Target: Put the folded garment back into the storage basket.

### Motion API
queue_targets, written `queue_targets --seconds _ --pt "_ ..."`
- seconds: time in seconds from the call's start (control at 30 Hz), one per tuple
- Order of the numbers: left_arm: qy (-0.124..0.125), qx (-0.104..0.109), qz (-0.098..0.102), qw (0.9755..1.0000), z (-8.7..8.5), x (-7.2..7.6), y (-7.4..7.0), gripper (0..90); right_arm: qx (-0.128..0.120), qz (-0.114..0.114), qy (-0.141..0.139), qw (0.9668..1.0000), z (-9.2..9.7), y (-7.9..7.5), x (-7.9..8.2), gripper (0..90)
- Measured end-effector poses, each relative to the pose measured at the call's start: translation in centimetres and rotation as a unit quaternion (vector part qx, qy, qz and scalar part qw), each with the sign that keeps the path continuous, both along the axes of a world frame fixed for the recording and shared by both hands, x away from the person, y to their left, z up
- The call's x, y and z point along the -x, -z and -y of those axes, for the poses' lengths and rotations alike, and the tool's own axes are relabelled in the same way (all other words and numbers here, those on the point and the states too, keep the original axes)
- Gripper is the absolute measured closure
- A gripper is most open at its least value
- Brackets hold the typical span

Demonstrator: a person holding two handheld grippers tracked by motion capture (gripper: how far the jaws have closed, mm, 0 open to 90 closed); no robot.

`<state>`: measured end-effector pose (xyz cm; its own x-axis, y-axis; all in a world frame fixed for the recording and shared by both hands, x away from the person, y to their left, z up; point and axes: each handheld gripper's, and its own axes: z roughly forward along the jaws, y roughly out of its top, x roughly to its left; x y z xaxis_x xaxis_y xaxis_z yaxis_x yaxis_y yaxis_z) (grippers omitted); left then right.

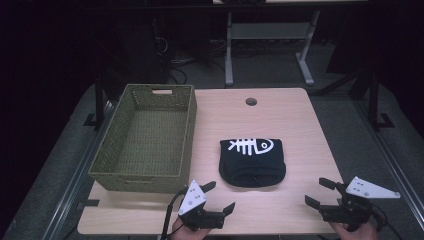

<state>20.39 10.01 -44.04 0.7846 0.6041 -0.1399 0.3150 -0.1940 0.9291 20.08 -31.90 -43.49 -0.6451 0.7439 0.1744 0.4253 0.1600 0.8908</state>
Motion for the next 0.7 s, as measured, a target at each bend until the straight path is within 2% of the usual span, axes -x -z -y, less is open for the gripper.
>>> queue_targets --seconds 0.13,0.23,0.3,0.4,0.5,0.53,0.7 --pt "-0.003 -0.001 -0.01 0.9999 0.5 -0.9 -0.4 14.2 -0.005 -0.003 -0.001 1.0 -0.4 -0.6 -0.7 14.3" --pt "-0.006 0.003 -0.024 0.9997 1.4 -2.1 -0.9 14.1 0.008 -0.011 -0.005 0.9999 -1.1 -1.3 -2.0 14.3" --pt "-0.011 0.002 -0.025 0.9996 1.9 -2.6 -1.1 13.4 0.012 -0.014 -0.007 0.9998 -1.4 -1.7 -2.5 14.3" --pt "-0.026 0.002 -0.015 0.9996 2.5 -3.3 -1.3 13.4 0.018 -0.019 -0.01 0.9996 -1.9 -2.2 -3.4 14.4" --pt "-0.031 0.007 -0.021 0.9993 2.8 -4.0 -1.4 13.4 0.022 -0.024 -0.018 0.9993 -2.4 -2.7 -4.4 14.4" --pt "-0.037 0.007 -0.035 0.9987 3.1 -4.6 -1.5 13.4 0.021 -0.029 -0.02 0.9991 -2.7 -2.9 -4.8 14.4" --pt "-0.052 0.001 -0.033 0.9981 3.8 -5.7 -1.5 14.2 0.021 -0.042 -0.037 0.9982 -3.6 -3.2 -6.7 14.4"
